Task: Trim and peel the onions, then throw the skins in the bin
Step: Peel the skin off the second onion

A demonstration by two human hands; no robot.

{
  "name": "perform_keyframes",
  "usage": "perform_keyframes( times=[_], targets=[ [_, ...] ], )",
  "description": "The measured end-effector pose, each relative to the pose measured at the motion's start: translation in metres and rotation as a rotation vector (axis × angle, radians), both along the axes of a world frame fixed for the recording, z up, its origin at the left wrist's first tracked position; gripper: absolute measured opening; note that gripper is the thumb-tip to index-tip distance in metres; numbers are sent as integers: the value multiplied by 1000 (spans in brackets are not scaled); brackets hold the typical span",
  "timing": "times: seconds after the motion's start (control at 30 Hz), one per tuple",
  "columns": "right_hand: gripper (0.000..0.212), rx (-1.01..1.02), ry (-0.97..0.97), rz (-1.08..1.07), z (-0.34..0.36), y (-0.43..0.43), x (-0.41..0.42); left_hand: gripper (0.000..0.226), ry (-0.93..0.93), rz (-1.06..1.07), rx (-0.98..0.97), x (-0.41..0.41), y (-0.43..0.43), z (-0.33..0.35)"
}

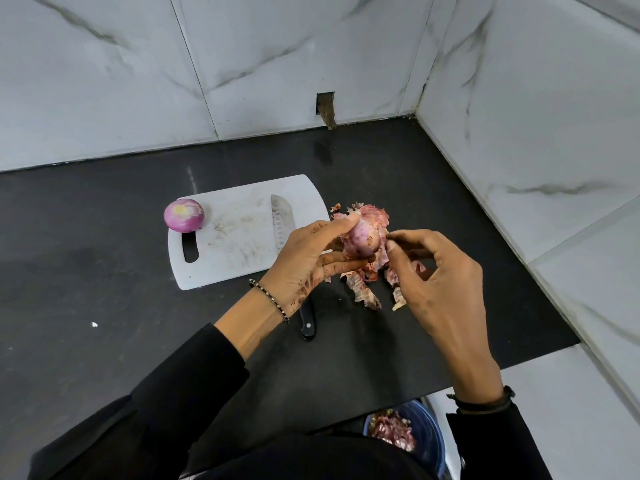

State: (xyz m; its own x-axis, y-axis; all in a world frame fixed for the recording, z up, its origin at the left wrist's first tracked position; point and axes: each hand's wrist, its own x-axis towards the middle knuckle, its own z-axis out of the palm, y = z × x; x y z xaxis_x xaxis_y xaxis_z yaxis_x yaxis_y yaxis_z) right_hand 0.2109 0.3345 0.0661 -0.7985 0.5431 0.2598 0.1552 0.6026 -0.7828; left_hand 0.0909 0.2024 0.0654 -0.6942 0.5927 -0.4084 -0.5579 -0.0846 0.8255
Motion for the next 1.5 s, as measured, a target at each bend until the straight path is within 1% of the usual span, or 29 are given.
perform_keyframes(
  times=[0.1, 0.2, 0.3, 0.4, 0.5, 0.63, 0.77, 0.93, 1.0, 1.13, 1.2, 1.3, 1.43, 1.5],
  targets=[
    [12, 1, 42, 46, 6, -2, -1, 48, 34, -1, -6, 1, 1, 0],
    [15, 15, 32, 69, 7, -3, -2, 56, 57, 19, -2, 3, 2, 2],
    [16, 61, 19, 48, 6, -4, -4, 49, 78, 29, -13, 3, 1, 0],
    [13, 39, 6, 20, 5, -7, -7, 48, 102, 33, -36, 2, 1, -2],
    [20, 16, -31, 2, 3, -11, -11, 47, 109, 24, -43, 3, 1, -2],
    [15, -38, -54, -59, 0, -9, -10, 45, 81, 21, -35, 0, 1, -4],
    [16, -20, -94, -97, -3, -5, -9, 38, 53, 9, -27, 0, 1, -5],
    [23, -19, -108, -163, -7, 0, -5, 28, -45, 3, 5, 0, 1, -2],
    [19, -18, -124, -161, -10, 5, -5, 24, -79, 6, 15, -1, 0, -2],
    [12, 34, -168, -115, -20, 13, -4, 30, -98, 8, 26, -2, -1, -3],
    [13, 86, -191, -92, -25, 17, -3, 32, -107, 12, 26, -3, -1, -4],
    [18, 107, -224, -91, -30, 19, -3, 33, -113, 18, 1, -6, -3, -6],
    [17, 102, -222, -115, -33, 20, -2, 24, -122, 27, -12, -7, -6, -8],
    [14, 99, -234, -117, -35, 21, -2, 23, -137, 27, -16, -7, -6, -9]
  ],
)
